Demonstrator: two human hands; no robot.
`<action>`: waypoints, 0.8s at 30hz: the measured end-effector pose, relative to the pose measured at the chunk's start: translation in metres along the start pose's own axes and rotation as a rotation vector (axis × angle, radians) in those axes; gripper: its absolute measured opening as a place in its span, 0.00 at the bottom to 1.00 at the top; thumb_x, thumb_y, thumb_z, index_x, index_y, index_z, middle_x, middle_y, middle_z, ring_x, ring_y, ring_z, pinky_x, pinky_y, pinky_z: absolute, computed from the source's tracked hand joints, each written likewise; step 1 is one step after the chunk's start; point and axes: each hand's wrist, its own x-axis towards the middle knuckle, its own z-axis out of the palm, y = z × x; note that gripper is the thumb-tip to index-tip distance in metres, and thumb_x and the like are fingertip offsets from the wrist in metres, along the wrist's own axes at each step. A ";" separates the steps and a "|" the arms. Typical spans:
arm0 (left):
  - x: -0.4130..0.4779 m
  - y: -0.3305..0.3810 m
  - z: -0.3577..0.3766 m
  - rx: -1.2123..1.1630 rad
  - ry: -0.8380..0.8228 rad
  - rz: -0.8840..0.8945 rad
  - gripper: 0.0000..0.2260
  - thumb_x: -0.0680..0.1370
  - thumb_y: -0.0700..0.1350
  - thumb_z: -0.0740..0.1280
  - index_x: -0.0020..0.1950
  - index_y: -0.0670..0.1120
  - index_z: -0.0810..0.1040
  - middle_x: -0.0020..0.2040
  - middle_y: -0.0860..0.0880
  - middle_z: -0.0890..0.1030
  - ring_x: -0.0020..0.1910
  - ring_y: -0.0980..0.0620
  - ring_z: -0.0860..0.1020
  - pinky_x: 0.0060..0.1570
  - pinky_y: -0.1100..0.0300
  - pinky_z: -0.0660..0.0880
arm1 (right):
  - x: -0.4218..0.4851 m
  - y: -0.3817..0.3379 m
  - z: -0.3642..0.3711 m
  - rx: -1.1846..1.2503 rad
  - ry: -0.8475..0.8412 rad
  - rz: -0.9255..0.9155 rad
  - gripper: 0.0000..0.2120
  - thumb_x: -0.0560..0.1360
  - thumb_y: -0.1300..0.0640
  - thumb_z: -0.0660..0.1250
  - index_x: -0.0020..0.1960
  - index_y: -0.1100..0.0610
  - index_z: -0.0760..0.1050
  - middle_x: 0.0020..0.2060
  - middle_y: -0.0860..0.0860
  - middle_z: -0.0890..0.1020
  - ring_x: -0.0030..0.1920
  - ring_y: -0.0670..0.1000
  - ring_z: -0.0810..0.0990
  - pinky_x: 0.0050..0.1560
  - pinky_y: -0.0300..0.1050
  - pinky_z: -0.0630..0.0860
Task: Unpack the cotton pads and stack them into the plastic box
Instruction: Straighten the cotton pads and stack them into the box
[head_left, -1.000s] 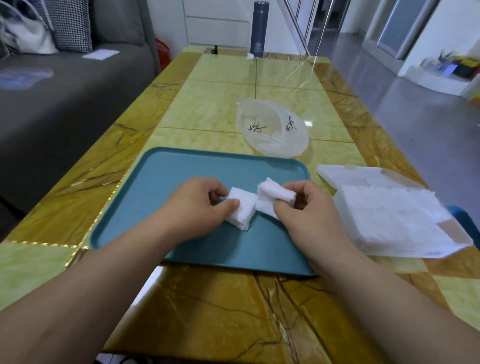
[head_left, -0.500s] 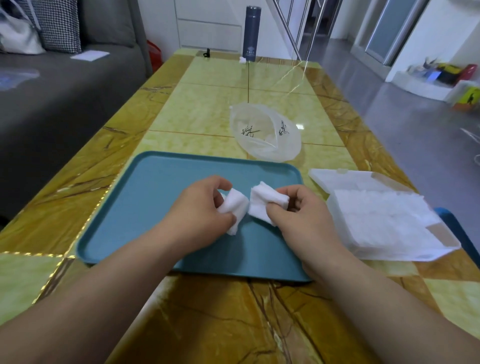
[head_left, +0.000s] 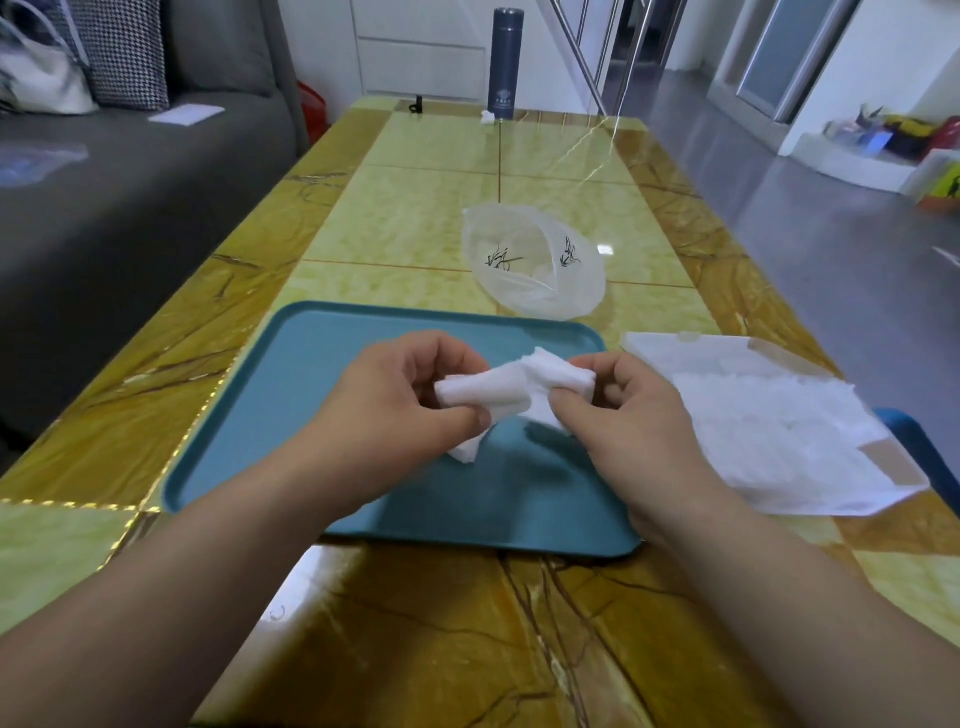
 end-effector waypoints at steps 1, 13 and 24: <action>0.000 0.001 0.001 -0.013 -0.017 -0.011 0.13 0.73 0.34 0.76 0.52 0.49 0.83 0.45 0.49 0.87 0.41 0.51 0.85 0.40 0.61 0.80 | -0.001 -0.002 -0.001 0.007 -0.011 -0.008 0.08 0.76 0.60 0.73 0.52 0.50 0.81 0.42 0.50 0.87 0.38 0.44 0.81 0.40 0.37 0.76; -0.003 0.003 0.002 -0.076 -0.089 -0.009 0.06 0.75 0.34 0.74 0.49 0.42 0.82 0.44 0.38 0.85 0.39 0.45 0.84 0.40 0.56 0.79 | -0.004 -0.003 -0.003 0.008 -0.065 0.005 0.08 0.76 0.61 0.75 0.52 0.50 0.82 0.43 0.49 0.88 0.47 0.51 0.86 0.49 0.48 0.82; -0.004 0.005 0.008 -0.026 -0.115 0.049 0.23 0.76 0.32 0.72 0.66 0.53 0.79 0.49 0.52 0.86 0.45 0.47 0.86 0.47 0.47 0.84 | -0.007 -0.009 -0.003 0.052 -0.186 0.039 0.10 0.77 0.63 0.74 0.55 0.52 0.82 0.45 0.49 0.89 0.50 0.52 0.88 0.58 0.54 0.83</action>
